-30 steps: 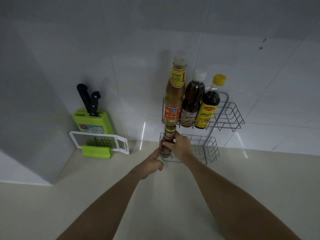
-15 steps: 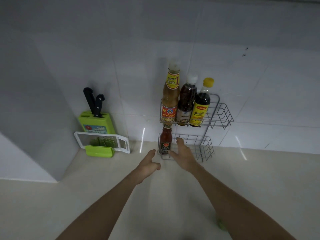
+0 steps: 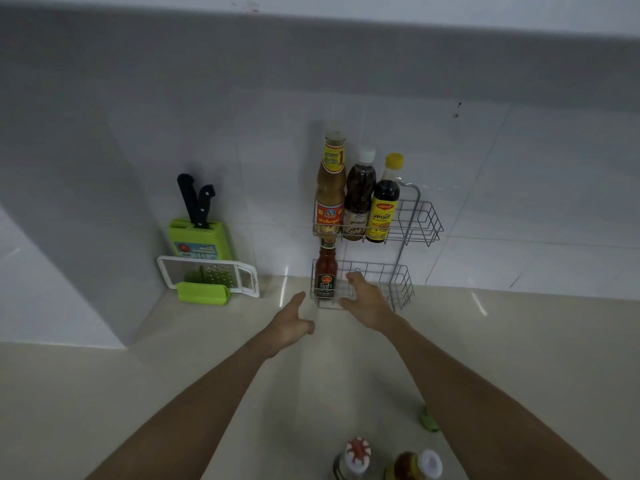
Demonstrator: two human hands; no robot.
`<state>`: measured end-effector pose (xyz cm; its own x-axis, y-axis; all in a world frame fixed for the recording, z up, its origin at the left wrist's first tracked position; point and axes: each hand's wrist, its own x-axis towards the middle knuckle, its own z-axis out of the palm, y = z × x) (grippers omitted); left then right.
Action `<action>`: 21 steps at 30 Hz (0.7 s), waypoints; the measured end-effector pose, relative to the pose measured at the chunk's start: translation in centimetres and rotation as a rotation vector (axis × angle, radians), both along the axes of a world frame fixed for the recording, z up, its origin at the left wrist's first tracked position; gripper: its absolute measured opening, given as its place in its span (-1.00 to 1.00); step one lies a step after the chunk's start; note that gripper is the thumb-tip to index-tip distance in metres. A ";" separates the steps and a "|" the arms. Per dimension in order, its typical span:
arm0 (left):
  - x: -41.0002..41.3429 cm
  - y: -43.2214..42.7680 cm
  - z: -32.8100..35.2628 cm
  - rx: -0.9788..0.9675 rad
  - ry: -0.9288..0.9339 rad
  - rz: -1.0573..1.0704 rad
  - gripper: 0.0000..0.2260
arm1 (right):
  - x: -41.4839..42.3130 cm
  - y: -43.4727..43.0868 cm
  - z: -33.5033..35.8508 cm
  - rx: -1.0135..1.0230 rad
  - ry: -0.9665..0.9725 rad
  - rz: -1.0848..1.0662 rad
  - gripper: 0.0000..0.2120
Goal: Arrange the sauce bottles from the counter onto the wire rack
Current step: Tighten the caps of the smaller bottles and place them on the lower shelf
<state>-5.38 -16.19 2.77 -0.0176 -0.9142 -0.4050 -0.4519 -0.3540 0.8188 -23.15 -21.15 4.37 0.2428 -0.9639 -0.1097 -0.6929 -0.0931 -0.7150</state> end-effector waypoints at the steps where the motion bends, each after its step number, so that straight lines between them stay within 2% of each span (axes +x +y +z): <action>1: -0.1 -0.4 0.1 -0.001 0.001 0.005 -0.25 | 0.1 -0.3 0.1 -0.003 -0.003 -0.004 -0.48; 14: -0.8 -7.1 -2.6 0.085 0.089 0.029 -0.25 | 3.3 -8.5 -0.8 0.053 -0.140 -0.131 -0.40; 21: -1.1 -8.3 -4.0 0.125 0.119 0.014 -0.22 | 4.5 -11.4 -1.6 0.033 -0.149 -0.206 -0.51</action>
<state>-6.45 -24.45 -1.18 -0.0599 -0.8571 -0.5116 -0.3485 -0.4624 0.8154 -18.61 -32.58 2.72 0.0572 -0.9911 -0.1200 -0.5811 0.0646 -0.8112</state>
